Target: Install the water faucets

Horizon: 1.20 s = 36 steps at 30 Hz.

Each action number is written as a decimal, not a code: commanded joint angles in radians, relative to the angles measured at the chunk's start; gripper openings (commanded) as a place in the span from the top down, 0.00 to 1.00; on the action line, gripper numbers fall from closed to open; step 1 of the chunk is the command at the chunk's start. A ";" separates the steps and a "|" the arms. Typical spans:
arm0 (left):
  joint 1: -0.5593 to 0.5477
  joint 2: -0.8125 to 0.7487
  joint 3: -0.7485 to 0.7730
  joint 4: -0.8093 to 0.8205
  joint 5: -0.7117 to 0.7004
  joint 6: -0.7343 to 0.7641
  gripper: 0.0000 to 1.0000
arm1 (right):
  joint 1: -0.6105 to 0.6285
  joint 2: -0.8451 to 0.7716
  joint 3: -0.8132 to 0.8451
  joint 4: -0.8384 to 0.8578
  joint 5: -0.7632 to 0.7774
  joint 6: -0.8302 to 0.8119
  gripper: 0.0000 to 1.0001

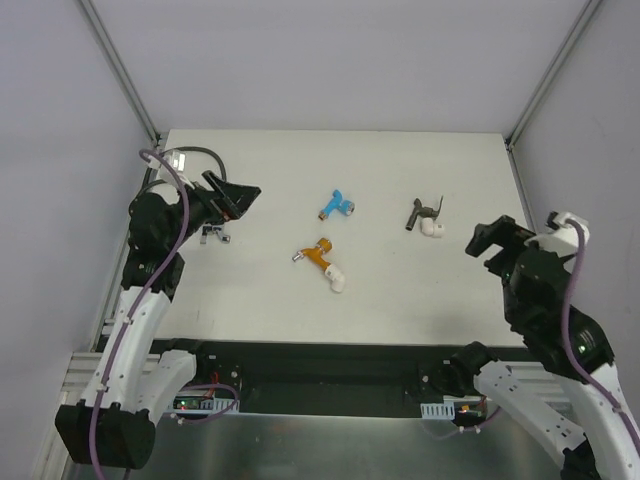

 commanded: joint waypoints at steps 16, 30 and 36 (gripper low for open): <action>0.007 -0.607 -0.180 -0.337 -0.515 0.432 0.01 | 0.000 -0.552 -0.222 0.025 0.108 -0.408 0.04; 0.009 -0.704 -0.220 -0.406 -0.532 0.438 0.01 | 0.000 -0.745 -0.330 0.031 0.102 -0.349 0.04; 0.009 -0.715 -0.218 -0.412 -0.532 0.447 0.01 | 0.000 -0.747 -0.330 0.025 0.123 -0.338 0.04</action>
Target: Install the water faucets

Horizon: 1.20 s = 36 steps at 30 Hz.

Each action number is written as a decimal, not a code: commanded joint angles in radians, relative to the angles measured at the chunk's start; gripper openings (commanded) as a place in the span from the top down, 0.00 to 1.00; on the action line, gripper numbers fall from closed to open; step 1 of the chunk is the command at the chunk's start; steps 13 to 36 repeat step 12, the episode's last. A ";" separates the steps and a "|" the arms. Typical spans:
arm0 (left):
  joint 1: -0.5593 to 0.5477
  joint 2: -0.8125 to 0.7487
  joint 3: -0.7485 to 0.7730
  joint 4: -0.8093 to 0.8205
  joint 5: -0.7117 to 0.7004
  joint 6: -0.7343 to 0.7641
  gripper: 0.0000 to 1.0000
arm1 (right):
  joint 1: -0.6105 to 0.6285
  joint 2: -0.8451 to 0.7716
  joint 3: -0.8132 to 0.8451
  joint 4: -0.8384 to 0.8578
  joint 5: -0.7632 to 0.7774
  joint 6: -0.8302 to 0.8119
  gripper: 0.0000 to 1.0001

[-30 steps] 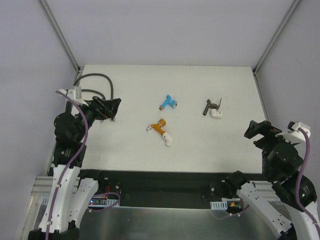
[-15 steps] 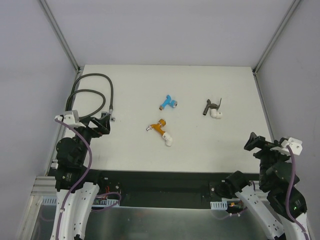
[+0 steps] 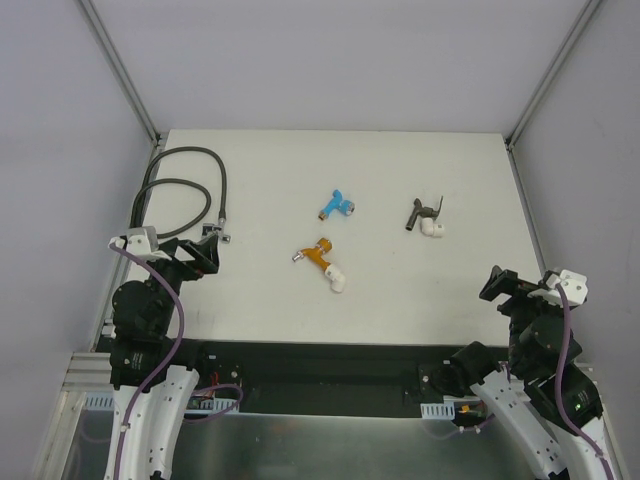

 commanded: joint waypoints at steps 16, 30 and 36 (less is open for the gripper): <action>0.009 0.004 0.010 0.008 0.006 0.025 0.01 | 0.002 -0.189 0.015 0.010 0.037 0.021 0.04; 0.009 0.004 0.010 0.008 0.006 0.025 0.01 | 0.002 -0.189 0.015 0.010 0.037 0.021 0.04; 0.009 0.004 0.010 0.008 0.006 0.025 0.01 | 0.002 -0.189 0.015 0.010 0.037 0.021 0.04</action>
